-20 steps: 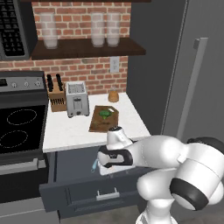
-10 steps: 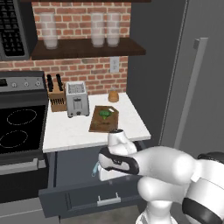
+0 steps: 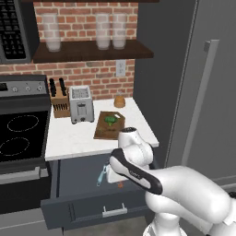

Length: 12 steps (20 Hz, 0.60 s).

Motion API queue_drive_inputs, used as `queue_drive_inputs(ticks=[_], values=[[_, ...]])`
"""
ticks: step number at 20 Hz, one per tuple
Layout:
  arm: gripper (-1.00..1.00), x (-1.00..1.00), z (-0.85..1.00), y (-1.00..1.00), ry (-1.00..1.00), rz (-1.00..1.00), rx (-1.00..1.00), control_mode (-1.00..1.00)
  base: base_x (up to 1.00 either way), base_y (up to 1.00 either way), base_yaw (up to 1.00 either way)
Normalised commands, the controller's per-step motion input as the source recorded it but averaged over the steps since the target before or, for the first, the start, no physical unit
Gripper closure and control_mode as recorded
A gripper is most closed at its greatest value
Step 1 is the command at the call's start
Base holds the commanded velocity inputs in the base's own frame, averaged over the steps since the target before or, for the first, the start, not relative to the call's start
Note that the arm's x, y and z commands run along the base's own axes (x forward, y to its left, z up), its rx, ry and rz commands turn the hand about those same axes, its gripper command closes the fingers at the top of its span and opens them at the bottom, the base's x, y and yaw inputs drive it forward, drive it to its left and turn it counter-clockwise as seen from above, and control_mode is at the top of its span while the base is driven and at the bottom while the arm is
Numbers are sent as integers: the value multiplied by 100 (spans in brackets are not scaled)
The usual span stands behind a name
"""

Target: Place the appropriate cutting tool for cutting the broccoli skin on the cutting board.

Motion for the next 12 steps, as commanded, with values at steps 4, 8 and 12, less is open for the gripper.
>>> queue_drive_inputs(ticks=[4, 8, 12], values=[[-100, 87, 20, -8, 0, 0, 0, -100, 0, 0, 0], [-100, 59, -3, 0, 0, 0, 0, -100, 0, 0, 0], [-100, 38, -30, 0, 4, 0, 0, -100, 0, 0, 0]])
